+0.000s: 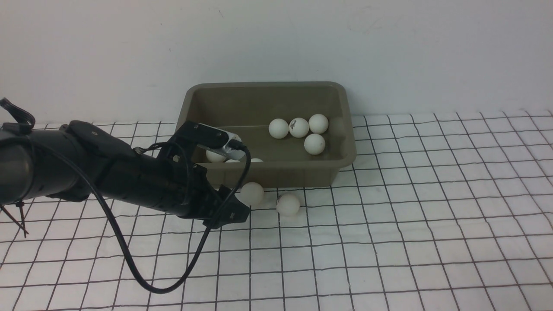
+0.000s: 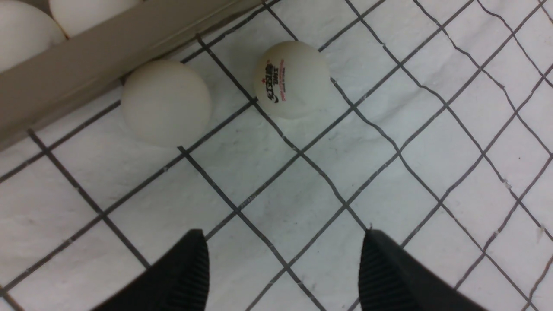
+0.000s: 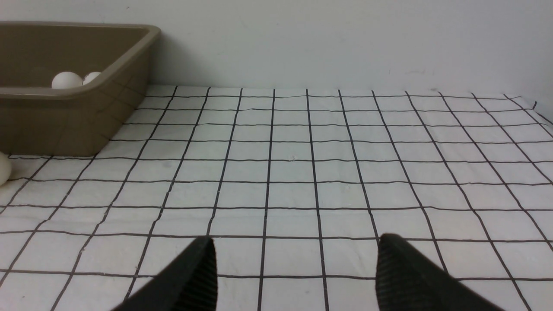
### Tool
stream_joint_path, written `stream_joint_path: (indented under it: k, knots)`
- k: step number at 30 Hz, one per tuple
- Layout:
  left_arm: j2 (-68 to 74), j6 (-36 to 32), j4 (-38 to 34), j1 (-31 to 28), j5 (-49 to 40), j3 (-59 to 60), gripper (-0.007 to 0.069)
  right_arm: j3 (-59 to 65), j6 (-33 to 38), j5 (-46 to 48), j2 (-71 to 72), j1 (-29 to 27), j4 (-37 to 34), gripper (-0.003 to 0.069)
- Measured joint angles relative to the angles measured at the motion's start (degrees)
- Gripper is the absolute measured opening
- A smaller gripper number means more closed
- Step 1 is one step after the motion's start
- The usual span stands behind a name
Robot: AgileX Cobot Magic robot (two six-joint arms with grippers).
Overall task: Put the table tennis balls into the box on the white checkered tablecloth.
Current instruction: 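Reach for and grasp a ping pong ball on the table beside the basket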
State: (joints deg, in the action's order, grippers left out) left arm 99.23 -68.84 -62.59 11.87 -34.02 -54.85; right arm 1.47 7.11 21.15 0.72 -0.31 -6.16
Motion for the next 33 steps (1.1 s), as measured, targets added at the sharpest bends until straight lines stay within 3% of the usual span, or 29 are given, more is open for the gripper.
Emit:
stream_joint_path:
  k: [11,26,33]
  knots:
    - [0.00,0.00,-0.27,0.11,6.52,0.00,0.0416,0.00,0.00,0.00,0.00,0.00,0.00,0.0451]
    - [3.15,-2.48,-31.21,0.18,2.48,0.11,0.0416,0.00,0.00,0.00,0.00,0.00,0.00,0.0451]
    - [3.91,-6.20,-26.12,2.60,1.79,0.11,0.0416,0.00,0.00,0.00,0.00,0.00,0.00,0.0451]
